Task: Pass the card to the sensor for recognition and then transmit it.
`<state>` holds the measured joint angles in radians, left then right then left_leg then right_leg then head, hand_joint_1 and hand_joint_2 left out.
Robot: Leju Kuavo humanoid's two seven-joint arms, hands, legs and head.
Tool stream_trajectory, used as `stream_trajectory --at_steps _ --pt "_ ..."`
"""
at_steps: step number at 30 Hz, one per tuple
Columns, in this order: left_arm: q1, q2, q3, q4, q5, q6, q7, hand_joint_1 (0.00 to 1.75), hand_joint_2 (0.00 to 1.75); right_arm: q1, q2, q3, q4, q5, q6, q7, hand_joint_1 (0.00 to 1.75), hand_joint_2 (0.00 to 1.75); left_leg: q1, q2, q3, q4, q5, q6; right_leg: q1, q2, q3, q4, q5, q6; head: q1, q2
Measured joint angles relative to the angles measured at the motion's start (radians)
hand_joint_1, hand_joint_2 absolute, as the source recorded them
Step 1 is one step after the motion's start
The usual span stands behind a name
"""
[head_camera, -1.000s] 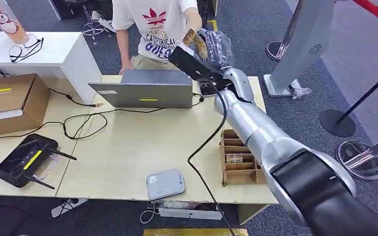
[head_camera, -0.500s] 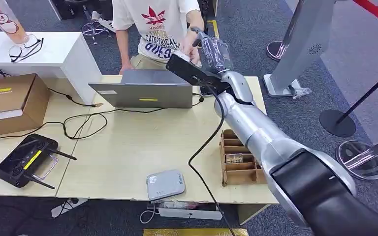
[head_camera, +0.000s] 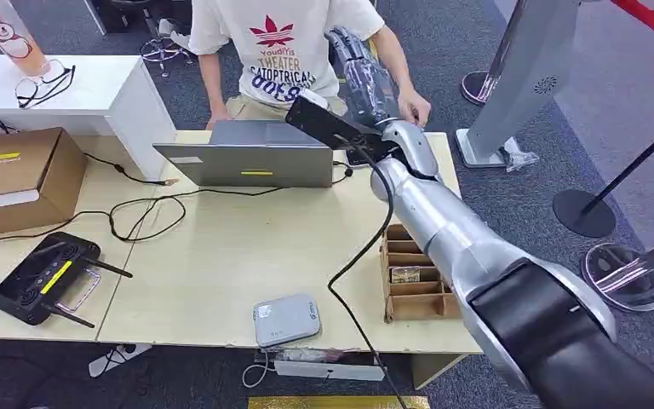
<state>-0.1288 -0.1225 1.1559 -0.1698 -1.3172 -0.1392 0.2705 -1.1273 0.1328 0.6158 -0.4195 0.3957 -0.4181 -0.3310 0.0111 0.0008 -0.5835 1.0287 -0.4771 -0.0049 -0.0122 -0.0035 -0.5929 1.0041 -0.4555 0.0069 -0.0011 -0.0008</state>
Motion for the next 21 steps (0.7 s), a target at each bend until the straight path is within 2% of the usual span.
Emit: stream_trajectory --at_steps 8,11,12,13,19,21 --pt "0.001 0.000 0.000 0.000 0.002 0.000 -0.002 0.00 0.00 0.005 0.000 -0.006 -0.011 -0.011 -0.001 -0.020 0.00 1.75 0.000 0.000 0.000 0.000 0.000 0.000 0.000 0.000 0.000 0.000 0.000 0.000 0.000 0.000" --pt "0.005 0.000 0.000 0.000 0.005 0.000 -0.007 0.00 0.00 0.033 0.000 -0.032 -0.072 -0.044 -0.008 -0.079 0.00 1.75 0.000 0.000 0.000 0.000 0.000 0.000 0.000 0.000 0.000 0.000 0.000 0.000 0.000 0.000" --pt "0.008 0.000 0.000 0.000 0.008 0.003 -0.012 0.00 0.00 0.102 -0.023 -0.055 -0.205 -0.060 -0.019 -0.096 0.00 1.75 0.000 0.000 0.000 0.000 0.000 0.000 0.000 0.000 0.000 0.000 0.000 0.000 0.000 0.000" --pt "0.010 0.000 0.000 0.000 0.010 0.004 -0.013 0.00 0.00 0.142 -0.043 -0.066 -0.282 -0.057 -0.029 -0.097 0.00 1.75 0.000 0.000 0.000 0.000 0.000 0.000 0.000 -0.001 0.000 0.000 0.000 0.000 0.000 0.000" --pt "0.013 0.000 0.000 0.000 0.019 0.009 -0.017 0.00 0.00 0.279 -0.111 -0.106 -0.509 -0.022 -0.054 -0.093 0.00 1.75 0.000 0.000 0.000 0.000 0.000 0.000 0.000 -0.001 0.000 0.000 0.000 0.000 0.000 0.000" --pt "0.013 -0.002 0.001 0.000 0.025 0.028 -0.016 0.00 0.00 0.315 -0.134 -0.119 -0.567 -0.012 -0.064 -0.093 0.00 1.75 0.000 0.000 0.000 0.000 0.000 0.000 0.000 -0.001 0.000 0.000 0.000 0.000 0.000 0.000"
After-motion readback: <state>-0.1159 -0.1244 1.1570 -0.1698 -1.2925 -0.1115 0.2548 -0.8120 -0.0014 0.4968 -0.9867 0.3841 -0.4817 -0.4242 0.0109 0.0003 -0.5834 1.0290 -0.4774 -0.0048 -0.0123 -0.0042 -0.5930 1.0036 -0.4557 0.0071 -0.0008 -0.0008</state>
